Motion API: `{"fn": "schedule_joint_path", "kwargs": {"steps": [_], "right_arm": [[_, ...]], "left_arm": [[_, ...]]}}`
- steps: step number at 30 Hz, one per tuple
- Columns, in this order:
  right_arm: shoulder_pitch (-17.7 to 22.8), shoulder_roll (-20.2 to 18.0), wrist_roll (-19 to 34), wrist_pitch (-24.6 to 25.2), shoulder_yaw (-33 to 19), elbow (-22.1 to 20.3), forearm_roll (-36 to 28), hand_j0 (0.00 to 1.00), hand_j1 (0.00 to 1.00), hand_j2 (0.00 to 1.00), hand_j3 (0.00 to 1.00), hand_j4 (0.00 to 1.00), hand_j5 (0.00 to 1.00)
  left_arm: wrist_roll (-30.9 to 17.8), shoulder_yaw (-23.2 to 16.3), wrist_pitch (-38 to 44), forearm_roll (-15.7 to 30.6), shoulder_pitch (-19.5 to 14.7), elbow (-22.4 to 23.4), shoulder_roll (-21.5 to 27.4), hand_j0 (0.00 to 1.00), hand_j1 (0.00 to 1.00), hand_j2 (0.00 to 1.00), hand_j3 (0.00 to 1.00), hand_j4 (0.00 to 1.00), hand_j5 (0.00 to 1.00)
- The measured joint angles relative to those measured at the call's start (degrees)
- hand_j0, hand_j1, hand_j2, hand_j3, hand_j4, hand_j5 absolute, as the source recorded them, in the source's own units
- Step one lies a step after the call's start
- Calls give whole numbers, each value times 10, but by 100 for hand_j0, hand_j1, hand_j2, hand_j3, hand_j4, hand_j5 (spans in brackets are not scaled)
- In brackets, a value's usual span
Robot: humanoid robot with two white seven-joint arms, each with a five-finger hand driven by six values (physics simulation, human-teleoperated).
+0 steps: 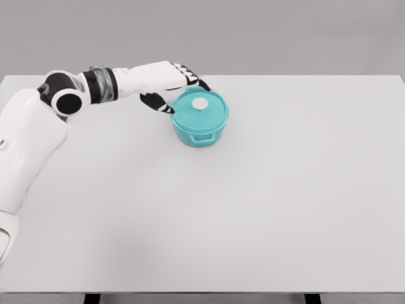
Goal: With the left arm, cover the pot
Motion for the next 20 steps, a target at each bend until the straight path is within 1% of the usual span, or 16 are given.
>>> {"fn": "schedule_joint_path", "kwargs": {"steps": [1,3,4,6,7,9,10,12,15,17,20], "right_arm": [[0,0,0,0,0,0,0,100,100,100,100,100,100],[0,0,0,0,0,0,0,100,100,100,100,100,100],[0,0,0,0,0,0,0,100,100,100,100,100,100],[0,0,0,0,0,0,0,100,100,100,100,100,100],[0,0,0,0,0,0,0,100,100,100,100,100,100],[0,0,0,0,0,0,0,100,100,100,100,100,100],[0,0,0,0,0,0,0,100,100,100,100,100,100],[0,0,0,0,0,0,0,100,100,100,100,100,100],[0,0,0,0,0,0,0,100,100,100,100,100,100],[0,0,0,0,0,0,0,100,100,100,100,100,100],[0,0,0,0,0,0,0,100,100,100,100,100,100]], "left_arm": [[0,0,0,12,9,-21,19,100,100,100,100,100,100],[0,0,0,48,33,-65,69,100,100,100,100,100,100],[0,0,0,69,57,-92,104,100,100,100,100,100,100],[0,3,0,109,94,-147,179,100,100,100,100,100,100],[0,5,0,126,109,-166,212,100,100,100,100,100,100],[0,18,0,148,144,-188,256,100,100,100,100,100,100],[0,32,0,154,165,-195,269,100,100,100,100,100,100],[0,58,0,159,189,-199,284,100,100,100,100,100,100],[0,77,1,163,191,-184,295,100,100,100,100,100,100],[0,83,1,163,192,-168,299,100,100,100,100,100,100],[0,86,1,163,193,-156,300,100,100,100,100,100,100]]}}
